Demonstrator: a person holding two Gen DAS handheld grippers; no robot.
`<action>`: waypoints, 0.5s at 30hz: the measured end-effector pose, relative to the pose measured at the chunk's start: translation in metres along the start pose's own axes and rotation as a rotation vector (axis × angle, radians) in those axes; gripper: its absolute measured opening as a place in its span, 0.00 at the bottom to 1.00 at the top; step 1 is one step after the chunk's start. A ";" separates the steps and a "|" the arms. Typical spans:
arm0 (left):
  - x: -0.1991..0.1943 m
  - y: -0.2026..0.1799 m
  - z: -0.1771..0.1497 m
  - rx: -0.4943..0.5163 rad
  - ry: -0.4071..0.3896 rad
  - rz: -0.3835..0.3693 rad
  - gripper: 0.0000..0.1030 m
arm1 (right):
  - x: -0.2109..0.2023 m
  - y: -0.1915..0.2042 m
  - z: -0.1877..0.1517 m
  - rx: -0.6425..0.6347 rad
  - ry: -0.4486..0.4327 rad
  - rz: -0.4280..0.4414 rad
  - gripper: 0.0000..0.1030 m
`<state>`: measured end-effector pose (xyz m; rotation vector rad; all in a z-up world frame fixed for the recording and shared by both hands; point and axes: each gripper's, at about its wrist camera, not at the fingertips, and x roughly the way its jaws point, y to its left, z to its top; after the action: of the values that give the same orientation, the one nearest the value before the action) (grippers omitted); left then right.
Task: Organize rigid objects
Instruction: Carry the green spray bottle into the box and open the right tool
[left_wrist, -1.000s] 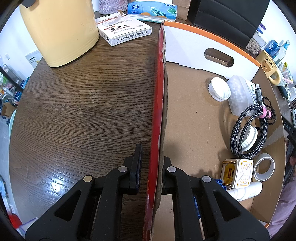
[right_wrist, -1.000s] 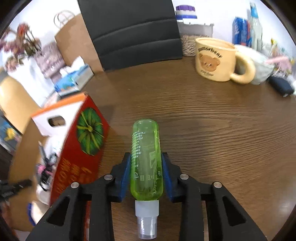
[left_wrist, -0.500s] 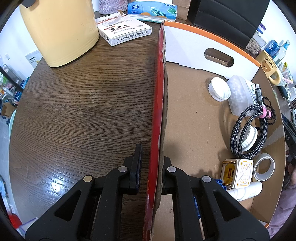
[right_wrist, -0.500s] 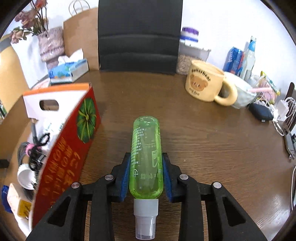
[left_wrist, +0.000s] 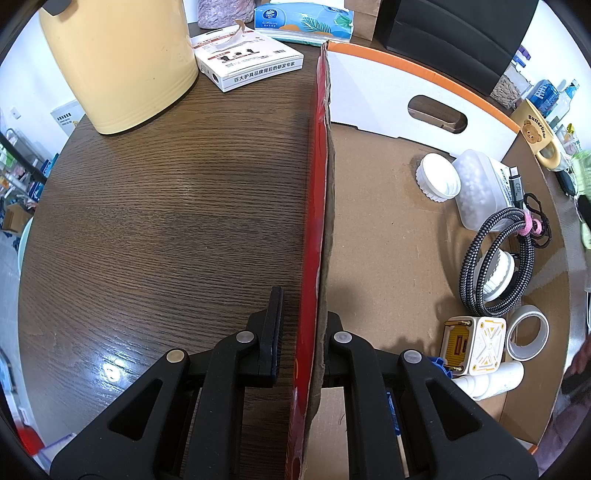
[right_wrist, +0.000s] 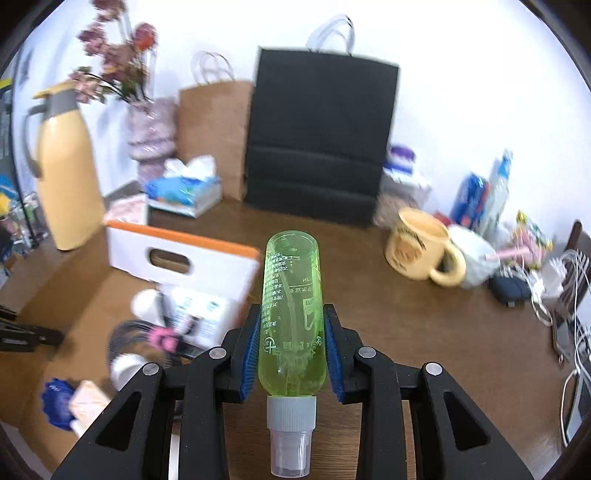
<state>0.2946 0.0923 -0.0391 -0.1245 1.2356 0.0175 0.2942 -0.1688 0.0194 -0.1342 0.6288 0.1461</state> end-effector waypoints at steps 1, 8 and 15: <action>0.000 0.000 0.000 0.000 0.000 0.000 0.07 | -0.004 0.005 0.002 -0.008 -0.012 0.012 0.34; 0.000 0.000 0.000 0.000 0.000 0.000 0.07 | -0.028 0.052 0.014 -0.097 -0.073 0.139 0.34; 0.000 0.000 0.000 0.000 0.000 0.000 0.07 | -0.021 0.090 0.015 -0.181 -0.042 0.210 0.34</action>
<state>0.2945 0.0920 -0.0391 -0.1246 1.2356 0.0174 0.2698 -0.0799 0.0365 -0.2396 0.5863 0.4079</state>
